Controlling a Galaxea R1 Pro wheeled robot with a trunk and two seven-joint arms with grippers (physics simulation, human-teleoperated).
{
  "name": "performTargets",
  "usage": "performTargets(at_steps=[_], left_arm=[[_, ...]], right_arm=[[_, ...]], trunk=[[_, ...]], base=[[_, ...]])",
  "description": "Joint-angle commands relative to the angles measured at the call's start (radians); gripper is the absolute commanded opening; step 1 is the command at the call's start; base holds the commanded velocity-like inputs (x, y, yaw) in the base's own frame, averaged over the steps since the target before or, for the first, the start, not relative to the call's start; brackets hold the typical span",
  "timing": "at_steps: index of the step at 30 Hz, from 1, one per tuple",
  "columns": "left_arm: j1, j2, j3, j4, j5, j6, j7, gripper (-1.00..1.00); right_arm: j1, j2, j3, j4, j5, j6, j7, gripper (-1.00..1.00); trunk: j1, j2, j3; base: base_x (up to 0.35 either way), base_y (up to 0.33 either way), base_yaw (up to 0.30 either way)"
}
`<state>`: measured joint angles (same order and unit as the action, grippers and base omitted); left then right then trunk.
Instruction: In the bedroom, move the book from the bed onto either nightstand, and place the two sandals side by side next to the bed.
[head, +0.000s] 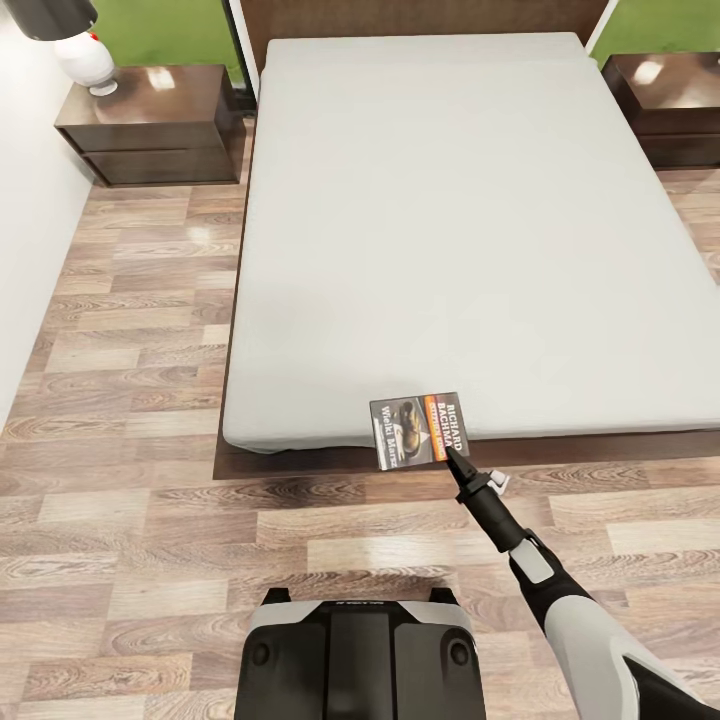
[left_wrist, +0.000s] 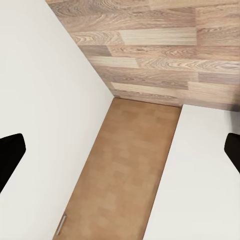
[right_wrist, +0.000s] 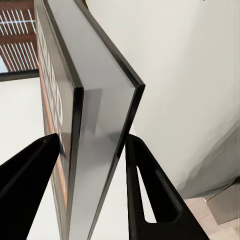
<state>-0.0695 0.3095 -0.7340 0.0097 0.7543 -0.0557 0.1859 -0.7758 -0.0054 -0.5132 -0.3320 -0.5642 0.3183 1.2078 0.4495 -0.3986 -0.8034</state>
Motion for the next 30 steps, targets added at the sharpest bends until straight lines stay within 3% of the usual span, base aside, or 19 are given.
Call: performTargets(at_steps=[1, 30], left_arm=[[0.000, 0.000, -0.008, 0.001, 0.008, -0.003, 0.001, 1.00], [0.000, -0.007, -0.008, 0.001, 0.007, 0.005, 0.004, 1.00]], right_arm=[[0.000, -0.001, -0.001, 0.001, -0.004, 0.010, 0.002, -1.00], [0.000, -0.029, -0.001, 0.000, -0.002, 0.010, -0.004, -1.00]], trunk=[[0.001, -0.001, -0.001], [0.001, -0.001, -0.001]], base=[[0.000, 0.000, 0.000], [0.000, 0.000, 0.000]])
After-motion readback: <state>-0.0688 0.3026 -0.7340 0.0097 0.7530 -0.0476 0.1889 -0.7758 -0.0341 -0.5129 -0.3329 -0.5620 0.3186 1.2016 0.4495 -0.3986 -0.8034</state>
